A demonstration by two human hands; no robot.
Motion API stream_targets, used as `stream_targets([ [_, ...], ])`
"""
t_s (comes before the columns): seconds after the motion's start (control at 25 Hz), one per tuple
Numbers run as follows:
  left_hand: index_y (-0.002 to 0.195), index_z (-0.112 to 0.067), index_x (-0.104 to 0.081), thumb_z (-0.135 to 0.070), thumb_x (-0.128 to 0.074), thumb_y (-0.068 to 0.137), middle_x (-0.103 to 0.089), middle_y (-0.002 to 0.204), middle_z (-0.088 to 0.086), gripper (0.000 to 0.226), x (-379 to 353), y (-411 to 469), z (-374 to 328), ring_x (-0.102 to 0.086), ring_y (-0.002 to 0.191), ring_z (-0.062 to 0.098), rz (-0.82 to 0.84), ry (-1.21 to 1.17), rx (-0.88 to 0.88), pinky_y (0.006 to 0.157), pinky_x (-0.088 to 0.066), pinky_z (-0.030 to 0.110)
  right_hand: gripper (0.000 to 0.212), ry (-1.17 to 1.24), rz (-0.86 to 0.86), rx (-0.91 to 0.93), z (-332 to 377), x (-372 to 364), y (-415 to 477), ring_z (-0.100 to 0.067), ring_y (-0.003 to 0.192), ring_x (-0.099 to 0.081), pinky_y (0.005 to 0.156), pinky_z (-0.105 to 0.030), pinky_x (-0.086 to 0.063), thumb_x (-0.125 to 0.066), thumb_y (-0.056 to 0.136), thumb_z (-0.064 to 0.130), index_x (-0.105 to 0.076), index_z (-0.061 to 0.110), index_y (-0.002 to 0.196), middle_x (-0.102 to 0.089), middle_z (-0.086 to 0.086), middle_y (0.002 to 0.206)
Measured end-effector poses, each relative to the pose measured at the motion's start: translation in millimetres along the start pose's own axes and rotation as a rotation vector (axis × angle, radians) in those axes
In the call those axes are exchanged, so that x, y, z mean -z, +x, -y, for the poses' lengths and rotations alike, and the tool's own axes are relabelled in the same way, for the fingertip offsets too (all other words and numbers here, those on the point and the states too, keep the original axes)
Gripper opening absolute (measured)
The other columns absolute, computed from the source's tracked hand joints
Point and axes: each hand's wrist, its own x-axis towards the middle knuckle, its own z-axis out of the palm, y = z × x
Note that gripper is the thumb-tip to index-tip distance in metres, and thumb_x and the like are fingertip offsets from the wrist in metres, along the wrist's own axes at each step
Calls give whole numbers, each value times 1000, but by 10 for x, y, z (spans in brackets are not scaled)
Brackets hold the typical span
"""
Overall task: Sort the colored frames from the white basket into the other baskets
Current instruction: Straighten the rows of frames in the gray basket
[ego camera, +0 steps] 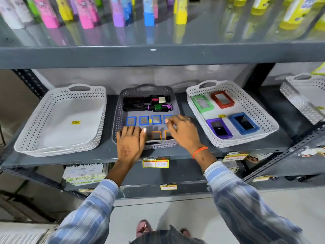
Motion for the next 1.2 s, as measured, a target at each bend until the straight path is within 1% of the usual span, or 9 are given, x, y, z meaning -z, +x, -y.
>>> stream_targets([
  [0.12,84,-8,-59,-35,-34,93,-62,84,15,38,-34,134,-696,-56,80,34,-77,-67,-114,72,-42,43,24,-118,-170,-103,-733,502,-96,-33,97,-61,80,-37,-50,-52,92,24,-67,7,99,-68,-17,101],
  [0.2,86,-10,-62,-37,-39,93,-64,84,12,36,-89,188,-1274,-56,80,32,-56,-186,-234,73,-39,42,21,-214,-187,-232,-1337,832,-224,-36,98,-60,80,-39,-49,-53,91,20,-69,6,94,-68,-19,100],
  [0.28,98,-11,-64,-39,-45,92,-66,92,11,34,-203,186,-1782,-58,87,32,35,-273,-412,77,-42,40,20,-238,-161,-336,-1849,1074,-373,-38,94,-61,76,-40,-49,-55,90,16,-71,5,87,-68,-23,94],
  [0.4,119,-10,-59,-42,-47,93,-66,111,13,42,-395,179,-2198,-57,107,31,321,-274,-608,95,-38,41,29,-197,-75,-378,-2194,1140,-545,-42,80,-66,67,-43,-50,-55,92,17,-70,-2,75,-70,-30,82],
  [0.56,107,-9,-62,-29,-39,100,-69,105,13,32,-562,212,-2181,-59,105,29,368,-213,-627,105,-28,33,43,-171,-205,-317,-2186,990,-674,-39,52,-63,48,-35,-43,-55,93,17,-61,-2,54,-66,-27,57],
  [0.68,108,-12,-62,-31,-38,100,-70,108,8,32,-546,268,-2047,-59,107,26,362,-192,-623,106,-26,29,48,-178,-242,-284,-2061,923,-669,-32,41,-55,47,-25,-30,-49,92,21,-55,2,49,-59,-19,45],
  [0.8,108,-13,-61,-31,-37,100,-70,109,8,31,-522,308,-1962,-58,108,25,387,-182,-632,107,-26,28,48,-179,-235,-274,-1972,876,-656,-31,41,-55,46,-29,-37,-49,92,21,-56,1,49,-60,-17,45],
  [0.92,109,-13,-60,-32,-36,101,-69,110,7,32,-495,339,-1930,-57,109,25,415,-167,-653,108,-27,28,48,-163,-232,-282,-1939,879,-654,-33,42,-56,49,-25,-30,-48,92,21,-55,0,49,-60,-20,47],
  [1.2,109,-14,-61,-29,-40,100,-69,106,10,27,-420,394,-1879,-56,105,27,484,-220,-666,101,-35,32,50,-162,-128,-406,-1862,880,-644,-39,62,-65,57,-30,-39,-47,98,25,-64,-4,62,-69,-25,65],
])
